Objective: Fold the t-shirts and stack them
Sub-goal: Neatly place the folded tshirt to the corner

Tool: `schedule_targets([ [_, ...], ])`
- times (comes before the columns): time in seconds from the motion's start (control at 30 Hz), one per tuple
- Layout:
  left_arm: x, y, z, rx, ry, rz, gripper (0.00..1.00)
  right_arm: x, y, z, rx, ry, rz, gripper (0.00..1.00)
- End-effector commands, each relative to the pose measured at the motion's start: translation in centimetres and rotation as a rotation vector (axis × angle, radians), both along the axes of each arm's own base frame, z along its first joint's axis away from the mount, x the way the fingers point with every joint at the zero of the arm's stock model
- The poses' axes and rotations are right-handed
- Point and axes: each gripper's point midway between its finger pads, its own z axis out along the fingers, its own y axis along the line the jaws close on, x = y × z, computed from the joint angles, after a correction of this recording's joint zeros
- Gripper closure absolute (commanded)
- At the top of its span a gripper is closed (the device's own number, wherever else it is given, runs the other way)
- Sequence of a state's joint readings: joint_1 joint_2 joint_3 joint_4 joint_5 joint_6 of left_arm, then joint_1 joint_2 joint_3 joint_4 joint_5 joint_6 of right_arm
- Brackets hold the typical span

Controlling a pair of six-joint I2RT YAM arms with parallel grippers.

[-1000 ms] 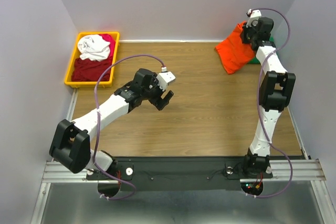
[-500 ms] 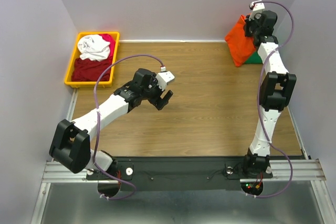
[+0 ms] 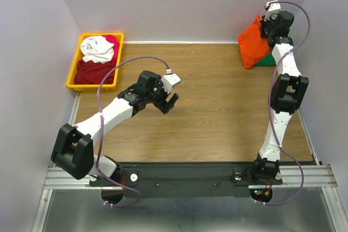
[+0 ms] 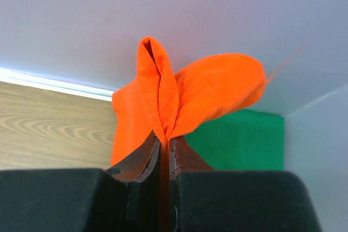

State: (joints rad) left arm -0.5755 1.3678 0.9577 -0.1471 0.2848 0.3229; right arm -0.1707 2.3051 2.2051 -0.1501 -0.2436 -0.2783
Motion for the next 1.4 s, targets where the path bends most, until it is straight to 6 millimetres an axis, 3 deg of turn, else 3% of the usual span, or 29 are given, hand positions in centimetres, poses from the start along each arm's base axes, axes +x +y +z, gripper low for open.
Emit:
schedule_targets([
  [0.0,0.5,-0.4,1.5,-0.030,-0.029,-0.008,0.06,0.8,-2.4,3.1,-0.067,-0.098,-0.017,0.99],
  [0.23,0.1,-0.3,1.3,-0.023,-0.007,-0.011,0.06,2.5,-6.2,-0.3,-0.138,-0.080,-0.049,0.99],
  [0.27,0.0,-0.2,1.1,-0.017,0.000,-0.008,0.06,2.8,-7.0,-1.8,-0.145,-0.061,-0.059,0.99],
  [0.33,-0.1,-0.1,0.9,-0.010,0.008,-0.008,0.06,3.1,-8.4,-2.1,-0.176,-0.069,-0.075,0.99],
  [0.37,-0.2,0.1,0.7,-0.007,0.017,-0.007,0.06,3.4,-8.9,-3.8,-0.180,-0.049,-0.079,0.99],
  [0.43,-0.3,0.2,0.6,-0.002,0.022,-0.009,0.06,3.7,-9.8,-4.0,-0.193,-0.063,-0.091,0.99],
  [0.47,-0.4,0.3,0.5,0.004,0.029,-0.014,0.05,3.8,-10.6,-5.5,-0.199,-0.049,-0.097,0.99],
  [0.57,-0.7,0.5,0.3,0.012,0.046,-0.019,0.05,4.0,-11.8,-7.4,-0.222,-0.038,-0.112,0.99],
  [0.6,-0.7,0.4,0.4,0.010,0.042,-0.028,0.05,3.9,-12.1,-9.1,-0.225,-0.017,-0.122,0.99],
  [0.67,-0.6,0.5,0.4,0.010,0.046,-0.026,0.04,3.9,-12.7,-9.7,-0.240,-0.021,-0.148,0.94],
  [0.73,-0.6,0.4,0.3,0.008,0.063,-0.036,0.04,3.9,-13.8,-9.9,-0.253,-0.038,-0.216,0.68],
  [0.8,-0.3,0.7,0.6,0.004,0.075,-0.027,0.03,3.9,-14.8,-8.9,-0.256,-0.068,-0.271,0.37],
  [0.83,-0.3,0.7,0.7,-0.006,0.082,-0.031,0.03,3.7,-15.3,-7.9,-0.259,-0.082,-0.298,0.32],
  [0.9,0.3,1.1,1.2,-0.024,0.078,-0.018,0.03,3.6,-15.4,-5.7,-0.249,-0.116,-0.312,0.25],
  [0.93,0.2,1.1,1.6,-0.043,0.078,-0.025,0.03,3.2,-15.3,-2.8,-0.246,-0.155,-0.314,0.24],
  [1.03,0.9,1.5,2.5,-0.074,0.058,-0.010,0.03,2.1,-14.0,0.3,-0.188,-0.186,-0.287,0.18],
  [1.07,1.2,2.0,2.9,-0.094,0.054,0.004,0.03,1.2,-12.9,4.0,-0.158,-0.237,-0.256,0.12],
  [1.13,1.5,2.4,3.5,-0.115,0.049,0.016,0.02,0.3,-11.8,4.5,-0.122,-0.228,-0.224,0.03],
  [1.17,1.9,3.0,3.9,-0.128,0.043,0.032,0.02,-0.6,-11.1,7.2,-0.107,-0.263,-0.212,0.00],
  [1.37,3.1,3.8,8.3,-0.244,-0.037,0.073,0.02,-4.3,-7.7,10.4,0.061,-0.260,-0.145,0.00],
])
